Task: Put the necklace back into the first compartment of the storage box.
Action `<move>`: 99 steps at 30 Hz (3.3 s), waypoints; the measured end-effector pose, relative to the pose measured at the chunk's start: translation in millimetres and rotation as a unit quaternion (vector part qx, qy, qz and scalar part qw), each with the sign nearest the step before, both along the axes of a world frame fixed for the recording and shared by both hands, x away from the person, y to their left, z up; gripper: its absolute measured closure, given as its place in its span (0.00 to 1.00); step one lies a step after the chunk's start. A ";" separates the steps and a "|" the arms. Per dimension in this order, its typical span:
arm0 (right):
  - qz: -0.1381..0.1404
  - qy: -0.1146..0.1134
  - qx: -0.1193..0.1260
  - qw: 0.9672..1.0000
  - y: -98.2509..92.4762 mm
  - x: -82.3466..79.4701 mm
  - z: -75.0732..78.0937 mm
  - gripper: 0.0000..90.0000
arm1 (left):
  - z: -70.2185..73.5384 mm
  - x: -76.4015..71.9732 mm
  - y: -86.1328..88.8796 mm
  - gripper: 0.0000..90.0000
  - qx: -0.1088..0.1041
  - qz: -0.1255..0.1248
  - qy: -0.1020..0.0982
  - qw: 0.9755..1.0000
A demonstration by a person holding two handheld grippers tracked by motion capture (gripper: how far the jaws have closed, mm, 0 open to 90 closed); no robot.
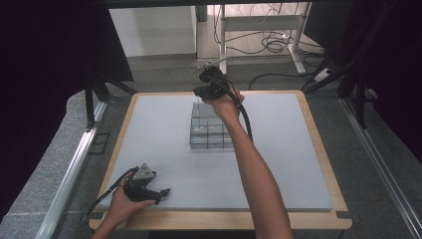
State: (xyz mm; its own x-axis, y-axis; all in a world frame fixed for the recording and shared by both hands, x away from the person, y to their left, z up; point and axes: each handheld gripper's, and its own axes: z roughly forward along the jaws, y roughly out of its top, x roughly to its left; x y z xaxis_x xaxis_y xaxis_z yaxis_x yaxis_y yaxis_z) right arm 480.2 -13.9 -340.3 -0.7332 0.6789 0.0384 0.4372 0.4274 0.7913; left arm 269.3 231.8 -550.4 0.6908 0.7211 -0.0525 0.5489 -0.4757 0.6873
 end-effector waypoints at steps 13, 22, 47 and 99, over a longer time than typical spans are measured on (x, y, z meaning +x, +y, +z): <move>-0.002 0.013 -0.019 1.000 9.2 5.6 -23.2 0.93 | 0.0 0.0 0.1 0.15 0.001 -0.001 -0.001 1.000; -0.002 0.031 -0.042 0.999 9.2 5.9 -43.6 0.93 | -0.1 0.1 0.1 0.15 0.001 0.000 -0.002 1.000; -0.005 0.085 -0.055 0.995 7.8 15.5 -107.8 0.93 | 0.0 -0.1 0.1 0.15 0.001 -0.001 -0.001 1.000; -0.001 0.079 0.007 0.997 -63.5 -42.4 -109.1 0.49 | -0.1 0.1 -0.1 0.15 0.002 -0.002 -0.001 1.000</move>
